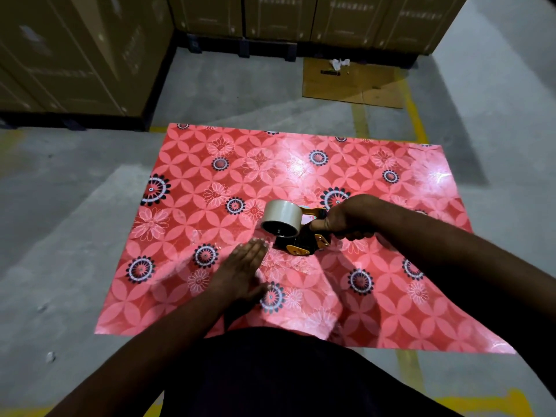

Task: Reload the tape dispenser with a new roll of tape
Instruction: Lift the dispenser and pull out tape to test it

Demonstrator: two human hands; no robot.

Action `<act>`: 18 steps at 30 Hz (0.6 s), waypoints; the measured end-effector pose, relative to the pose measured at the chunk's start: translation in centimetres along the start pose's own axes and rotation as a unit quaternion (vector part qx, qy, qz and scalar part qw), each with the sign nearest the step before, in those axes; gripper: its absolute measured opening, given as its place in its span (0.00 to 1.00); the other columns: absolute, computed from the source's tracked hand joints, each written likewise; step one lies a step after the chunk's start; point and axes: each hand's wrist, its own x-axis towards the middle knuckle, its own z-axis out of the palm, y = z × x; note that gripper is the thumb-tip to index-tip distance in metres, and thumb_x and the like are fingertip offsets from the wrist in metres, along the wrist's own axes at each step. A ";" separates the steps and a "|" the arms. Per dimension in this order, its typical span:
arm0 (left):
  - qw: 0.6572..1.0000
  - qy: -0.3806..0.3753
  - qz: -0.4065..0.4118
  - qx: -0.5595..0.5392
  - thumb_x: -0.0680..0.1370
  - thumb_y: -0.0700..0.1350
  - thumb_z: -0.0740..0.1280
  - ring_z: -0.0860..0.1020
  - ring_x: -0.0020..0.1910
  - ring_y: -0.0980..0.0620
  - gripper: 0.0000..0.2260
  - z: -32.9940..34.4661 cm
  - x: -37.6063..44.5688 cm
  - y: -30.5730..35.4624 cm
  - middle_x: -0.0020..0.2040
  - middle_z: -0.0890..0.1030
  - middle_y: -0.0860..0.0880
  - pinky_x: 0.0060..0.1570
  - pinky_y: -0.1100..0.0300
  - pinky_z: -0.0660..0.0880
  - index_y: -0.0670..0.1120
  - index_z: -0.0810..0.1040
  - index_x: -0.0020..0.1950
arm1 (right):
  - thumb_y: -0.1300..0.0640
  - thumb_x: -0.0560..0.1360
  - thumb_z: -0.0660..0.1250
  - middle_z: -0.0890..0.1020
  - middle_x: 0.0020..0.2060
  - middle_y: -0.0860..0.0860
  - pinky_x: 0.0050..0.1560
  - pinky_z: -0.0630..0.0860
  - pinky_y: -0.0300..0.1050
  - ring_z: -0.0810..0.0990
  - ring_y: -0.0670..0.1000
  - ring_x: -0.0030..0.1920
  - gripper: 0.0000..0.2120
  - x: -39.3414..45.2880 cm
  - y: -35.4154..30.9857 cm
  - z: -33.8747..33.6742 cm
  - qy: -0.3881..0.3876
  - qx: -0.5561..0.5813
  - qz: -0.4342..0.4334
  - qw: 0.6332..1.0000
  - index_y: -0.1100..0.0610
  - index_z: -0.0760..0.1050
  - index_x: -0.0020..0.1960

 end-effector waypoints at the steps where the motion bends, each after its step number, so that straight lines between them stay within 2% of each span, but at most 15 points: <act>1: 1.000 0.001 0.000 0.005 0.79 0.70 0.47 0.47 0.81 0.44 0.42 -0.1 0.0 0.0 0.81 0.46 0.42 0.78 0.47 0.43 0.42 0.46 0.81 | 0.28 0.76 0.51 0.63 0.24 0.50 0.30 0.58 0.40 0.58 0.50 0.23 0.30 -0.2 -0.2 -0.1 -0.003 -0.001 0.004 1.000 0.54 0.62 0.35; 5: 1.000 0.010 0.011 0.014 0.78 0.69 0.49 0.53 0.80 0.42 0.41 -0.6 0.1 0.2 0.81 0.52 0.39 0.77 0.47 0.45 0.41 0.49 0.81 | 0.31 0.78 0.53 0.62 0.20 0.49 0.23 0.59 0.32 0.57 0.50 0.18 0.29 -0.5 -0.6 0.6 0.008 -0.010 0.012 1.000 0.55 0.60 0.34; 8: 0.999 0.016 0.014 0.027 0.77 0.69 0.47 0.54 0.80 0.42 0.42 -0.6 0.3 0.2 0.81 0.55 0.39 0.77 0.47 0.48 0.40 0.48 0.81 | 0.33 0.79 0.54 0.63 0.23 0.50 0.23 0.59 0.33 0.57 0.50 0.21 0.27 -0.9 -0.5 1.4 0.026 -0.028 0.001 0.999 0.56 0.61 0.36; 13: 0.998 -0.007 -0.004 0.068 0.78 0.70 0.44 0.48 0.81 0.42 0.43 -0.5 0.6 0.5 0.81 0.49 0.39 0.77 0.49 0.44 0.40 0.43 0.81 | 0.31 0.77 0.55 0.63 0.21 0.49 0.26 0.60 0.35 0.58 0.50 0.19 0.28 -1.1 -0.5 1.9 0.003 -0.019 -0.001 1.000 0.55 0.61 0.35; 16: 0.995 -0.049 -0.020 0.079 0.79 0.67 0.49 0.44 0.81 0.43 0.41 -0.9 0.8 0.9 0.81 0.43 0.41 0.77 0.49 0.43 0.40 0.41 0.80 | 0.31 0.77 0.58 0.65 0.20 0.49 0.24 0.61 0.33 0.60 0.49 0.18 0.28 -1.5 0.6 2.0 -0.013 -0.018 0.001 1.000 0.55 0.62 0.34; 18: 0.999 -0.015 -0.024 0.028 0.78 0.66 0.53 0.43 0.81 0.44 0.42 -1.0 0.4 0.8 0.81 0.42 0.43 0.77 0.51 0.41 0.42 0.42 0.81 | 0.32 0.77 0.61 0.67 0.19 0.50 0.23 0.62 0.30 0.63 0.49 0.17 0.29 -2.1 2.6 1.8 -0.028 -0.026 0.008 0.999 0.56 0.64 0.33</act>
